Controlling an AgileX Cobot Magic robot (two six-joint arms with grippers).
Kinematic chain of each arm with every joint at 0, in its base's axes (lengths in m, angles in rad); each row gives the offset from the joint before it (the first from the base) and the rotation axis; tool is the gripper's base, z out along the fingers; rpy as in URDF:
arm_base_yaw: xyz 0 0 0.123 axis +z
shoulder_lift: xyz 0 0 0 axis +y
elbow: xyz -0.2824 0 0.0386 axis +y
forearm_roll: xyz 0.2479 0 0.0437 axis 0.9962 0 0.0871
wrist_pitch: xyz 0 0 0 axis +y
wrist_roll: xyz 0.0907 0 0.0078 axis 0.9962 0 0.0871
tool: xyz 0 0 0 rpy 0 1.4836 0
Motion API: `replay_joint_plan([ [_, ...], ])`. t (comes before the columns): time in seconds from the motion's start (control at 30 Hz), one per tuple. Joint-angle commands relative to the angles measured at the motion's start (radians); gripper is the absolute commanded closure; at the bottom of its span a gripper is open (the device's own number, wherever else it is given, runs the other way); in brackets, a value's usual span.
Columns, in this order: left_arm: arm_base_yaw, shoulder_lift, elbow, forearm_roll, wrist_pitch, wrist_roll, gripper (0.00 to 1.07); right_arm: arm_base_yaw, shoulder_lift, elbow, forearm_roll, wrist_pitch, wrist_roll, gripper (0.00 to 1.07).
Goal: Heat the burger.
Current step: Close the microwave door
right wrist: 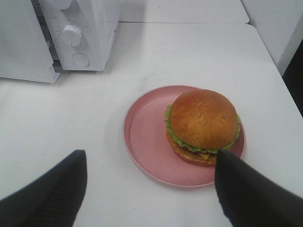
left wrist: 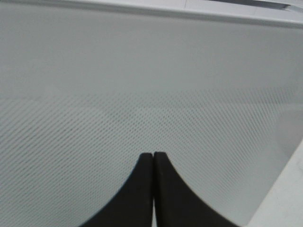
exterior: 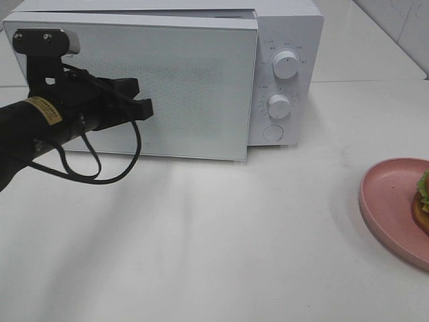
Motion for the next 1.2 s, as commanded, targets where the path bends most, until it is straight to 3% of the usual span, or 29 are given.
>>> replay_joint_plan([
  [0.03,-0.026,0.022,-0.045,-0.033,0.028,0.018,1.07,-0.004,-0.029,0.002,-0.004,-0.001,-0.006,0.33],
  [0.1,-0.061,0.057,-0.115,-0.097,0.066,0.071,1.07,-0.004,-0.029,0.002,-0.004,-0.001,-0.006,0.33],
  [0.2,-0.068,0.067,-0.135,-0.112,0.073,0.082,1.07,-0.004,-0.029,0.002,-0.004,-0.001,-0.006,0.33],
  [0.27,-0.089,0.108,-0.211,-0.142,0.113,0.097,1.07,-0.004,-0.029,0.002,-0.004,-0.001,-0.006,0.33],
  [0.97,-0.095,0.246,-0.483,-0.213,0.179,0.102,1.07,-0.004,-0.029,0.002,-0.004,-0.001,-0.006,0.33],
  [1.2,-0.102,0.241,-0.503,-0.194,0.236,0.104,1.07,-0.004,-0.029,0.002,-0.004,-0.001,-0.006,0.33],
])
